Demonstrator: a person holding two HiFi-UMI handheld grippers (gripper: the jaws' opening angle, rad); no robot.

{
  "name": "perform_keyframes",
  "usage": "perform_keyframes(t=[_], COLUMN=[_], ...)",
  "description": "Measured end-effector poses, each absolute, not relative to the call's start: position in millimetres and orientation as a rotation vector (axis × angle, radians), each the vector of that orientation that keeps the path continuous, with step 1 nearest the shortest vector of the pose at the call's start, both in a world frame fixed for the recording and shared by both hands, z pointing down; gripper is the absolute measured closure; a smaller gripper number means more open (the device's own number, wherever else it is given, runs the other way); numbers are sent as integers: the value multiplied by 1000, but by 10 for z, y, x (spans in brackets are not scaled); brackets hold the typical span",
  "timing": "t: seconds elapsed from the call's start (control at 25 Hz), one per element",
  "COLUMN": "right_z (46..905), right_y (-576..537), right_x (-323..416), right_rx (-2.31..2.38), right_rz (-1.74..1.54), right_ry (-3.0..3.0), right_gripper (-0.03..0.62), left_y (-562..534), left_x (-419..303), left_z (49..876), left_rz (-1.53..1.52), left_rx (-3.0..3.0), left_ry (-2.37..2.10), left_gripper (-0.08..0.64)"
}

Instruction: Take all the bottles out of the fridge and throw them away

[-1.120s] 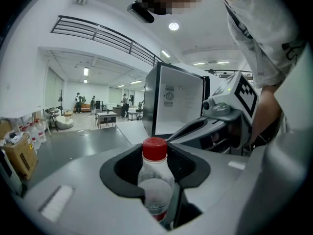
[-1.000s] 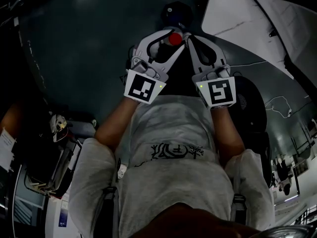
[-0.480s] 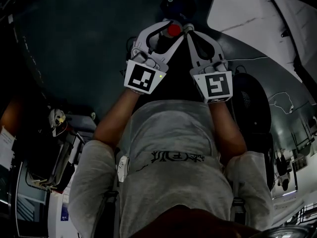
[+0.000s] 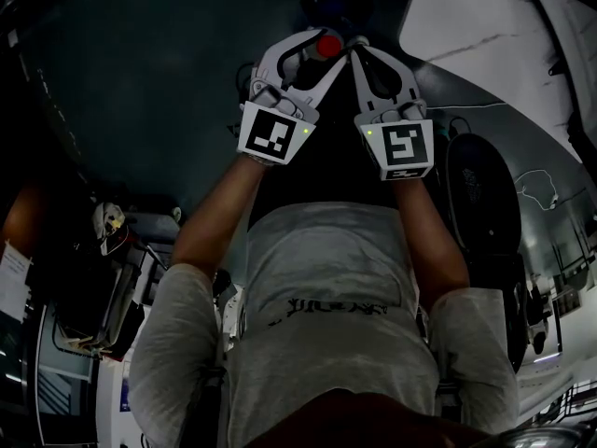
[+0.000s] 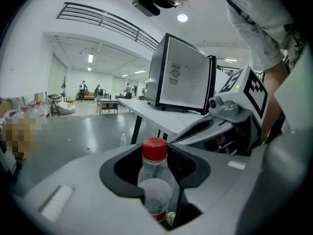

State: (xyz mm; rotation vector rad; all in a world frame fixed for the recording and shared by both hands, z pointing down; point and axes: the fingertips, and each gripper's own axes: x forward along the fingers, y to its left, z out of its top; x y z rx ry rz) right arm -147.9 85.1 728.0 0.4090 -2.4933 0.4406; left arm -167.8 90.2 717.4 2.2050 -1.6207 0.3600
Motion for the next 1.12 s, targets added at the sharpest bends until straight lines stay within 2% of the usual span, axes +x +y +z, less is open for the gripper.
perform_keyframes(t=[1.12], right_z=[8230], right_y=[696], right_x=[-1397], right_rx=[486], right_rz=[493], right_ry=[-2453], right_gripper=[583], left_y=[679], left_x=[-1635], left_z=[8165], left_rz=[306], left_rx=[2169], left_ry=[-1656], left_gripper=[400])
